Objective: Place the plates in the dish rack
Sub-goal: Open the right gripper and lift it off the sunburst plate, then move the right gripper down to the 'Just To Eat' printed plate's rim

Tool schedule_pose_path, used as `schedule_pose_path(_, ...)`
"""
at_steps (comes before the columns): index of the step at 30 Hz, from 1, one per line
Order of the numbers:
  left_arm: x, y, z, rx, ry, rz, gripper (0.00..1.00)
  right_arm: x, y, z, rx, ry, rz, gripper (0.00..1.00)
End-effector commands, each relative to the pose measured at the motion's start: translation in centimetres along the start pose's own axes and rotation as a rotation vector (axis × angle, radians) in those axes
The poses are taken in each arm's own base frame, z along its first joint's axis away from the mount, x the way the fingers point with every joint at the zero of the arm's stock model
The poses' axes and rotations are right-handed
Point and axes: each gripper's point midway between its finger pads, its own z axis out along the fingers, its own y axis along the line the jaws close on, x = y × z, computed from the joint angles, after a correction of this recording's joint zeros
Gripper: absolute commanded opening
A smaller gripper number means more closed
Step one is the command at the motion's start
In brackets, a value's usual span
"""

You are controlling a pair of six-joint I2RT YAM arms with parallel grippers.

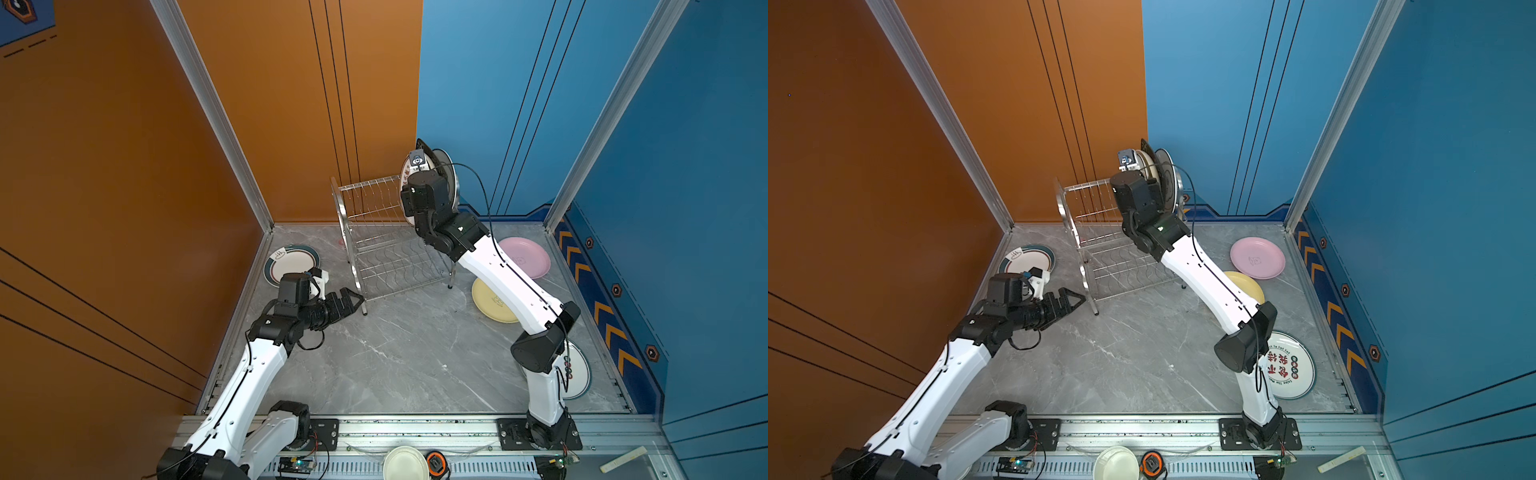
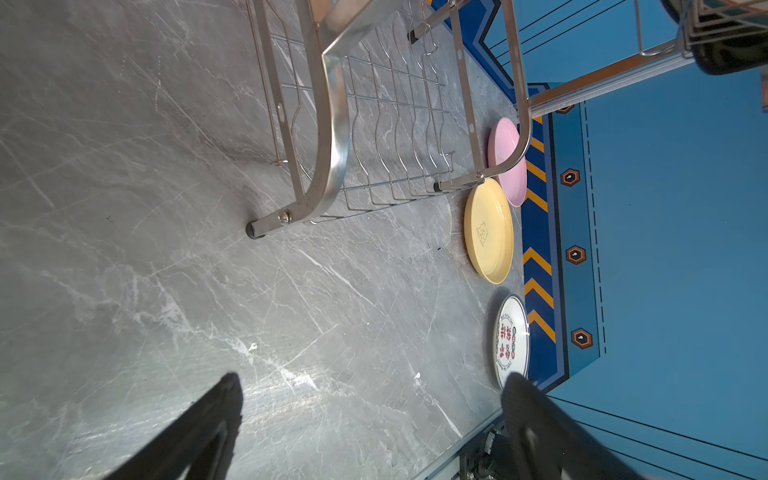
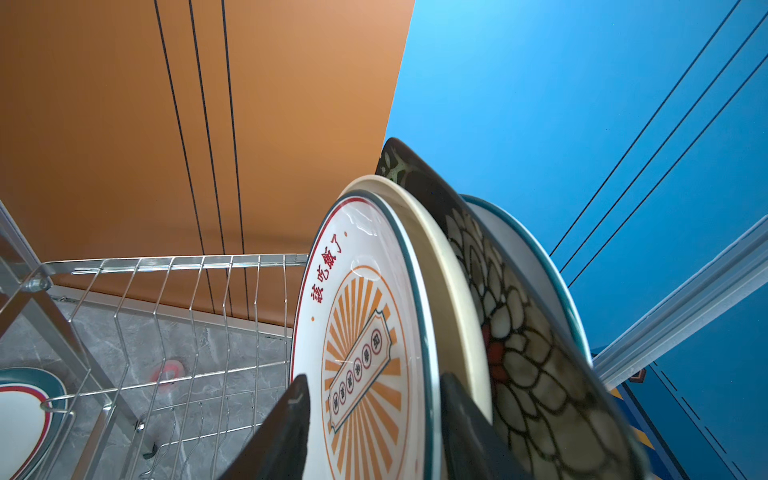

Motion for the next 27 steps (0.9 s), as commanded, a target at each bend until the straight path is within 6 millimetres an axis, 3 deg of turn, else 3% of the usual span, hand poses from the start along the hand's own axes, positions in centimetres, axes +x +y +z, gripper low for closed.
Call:
schedule_pose_path(1,0.5,0.2,-0.2,-0.016,0.001,-0.007,0.98,-1.7,-1.1,-2.1,-0.018,-0.033,0.044,0.54)
schedule_pose_path(12,1.0,-0.4,0.2,-0.026,0.008,0.023,0.98,-1.3,-2.1,-6.0,-0.078,-0.015,0.068,0.6)
schedule_pose_path(19,1.7,-1.3,0.8,-0.032,0.028,0.061,0.98,0.8,-3.8,-8.4,-0.103,0.034,0.092,0.63)
schedule_pose_path(23,2.2,-1.9,1.1,-0.029,0.046,0.085,0.98,3.5,-5.6,-9.9,-0.097,0.09,0.099,0.65)
schedule_pose_path(27,2.9,-2.1,1.5,-0.029,0.066,0.099,0.98,8.5,-8.3,-10.7,-0.047,0.186,0.106,0.66)
